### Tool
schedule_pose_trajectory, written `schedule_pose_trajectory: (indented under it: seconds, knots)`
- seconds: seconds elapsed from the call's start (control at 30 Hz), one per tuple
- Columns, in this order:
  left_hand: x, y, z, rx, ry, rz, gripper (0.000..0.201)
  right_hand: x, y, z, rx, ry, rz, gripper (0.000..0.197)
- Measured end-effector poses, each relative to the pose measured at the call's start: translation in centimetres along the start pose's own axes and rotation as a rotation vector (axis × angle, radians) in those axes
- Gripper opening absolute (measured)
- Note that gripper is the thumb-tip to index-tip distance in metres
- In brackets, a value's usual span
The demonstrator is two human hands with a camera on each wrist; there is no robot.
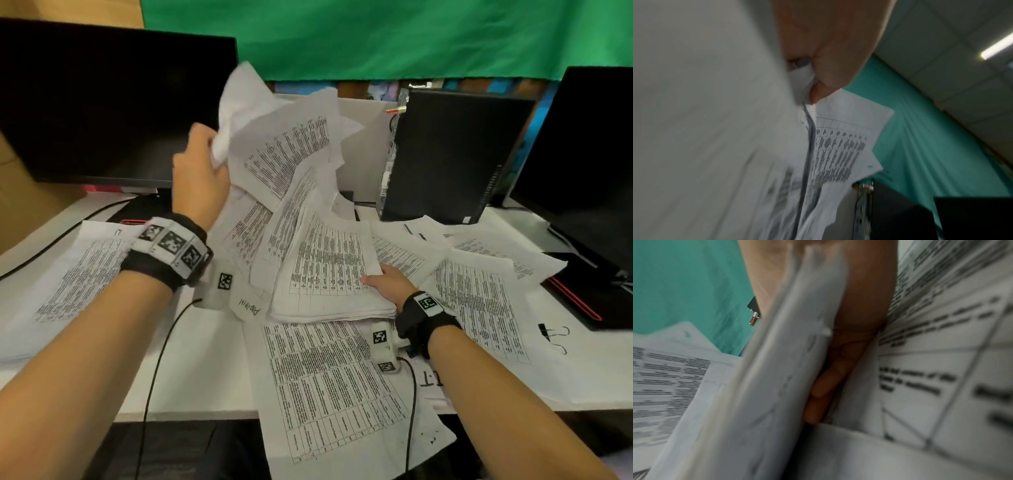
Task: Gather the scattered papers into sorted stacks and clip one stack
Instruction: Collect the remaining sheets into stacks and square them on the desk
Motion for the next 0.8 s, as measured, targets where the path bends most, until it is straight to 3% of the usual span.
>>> schedule_pose_trajectory:
  seconds: [0.1, 0.17, 0.27, 0.3, 0.37, 0.43, 0.5, 0.57, 0.67, 0.73, 0.8]
  knots:
    - [2.0, -2.9, -2.1, -0.052, 0.104, -0.096, 0.012, -0.7, -0.3, 0.6, 0.132, 0.082, -0.009, 0.032]
    - [3.1, -4.6, -3.5, -0.115, 0.154, -0.141, 0.025, -1.2, -0.6, 2.2, 0.136, 0.106, -0.099, 0.041]
    - [4.2, -5.9, -4.7, -0.245, 0.135, -0.262, 0.030, -1.7, -1.1, 5.6, -0.030, -0.067, -0.251, 0.075]
    - [4.4, -6.0, -4.9, -0.309, 0.132, -0.305, 0.028, -2.3, -1.0, 7.1, -0.008, -0.136, -0.209, 0.075]
    - [4.6, -5.5, -5.0, -0.473, 0.103, -0.365, 0.018, -3.1, -0.1, 9.8, 0.134, -0.182, 0.030, 0.071]
    - [4.3, -3.9, -4.2, -0.617, -0.053, -0.335, 0.018, -4.2, 1.0, 12.0, 0.309, -0.125, 0.280, 0.067]
    - [2.9, -1.3, -2.7, -0.708, -0.291, -0.214, 0.022, -5.1, 2.0, 13.4, 0.471, -0.115, 0.400, 0.065]
    - [0.6, 1.2, -0.7, -0.727, -0.484, -0.068, 0.028, -5.2, 2.5, 13.7, 0.670, -0.176, 0.370, 0.057]
    - [-3.7, 3.5, 2.5, -0.637, -0.728, 0.270, 0.038, -4.4, 2.2, 12.8, 0.899, -0.203, 0.104, 0.036]
    - [-6.0, 4.1, 4.1, -0.695, -0.818, 0.524, 0.040, -3.4, 1.6, 11.4, 0.815, -0.144, -0.100, 0.038]
    - [-7.3, 4.1, 5.3, -0.887, -0.911, 0.718, 0.036, -2.9, 0.9, 10.0, 0.700, -0.087, -0.191, 0.042]
Point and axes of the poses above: each hand's wrist, its own x-axis towards the middle knuckle, its own y-axis out of the palm, z = x × y, the point moved 1 cm from there along x, towards the middle knuckle, and after that the axes turned 6 degrees about -y, right-handed, at the moved point
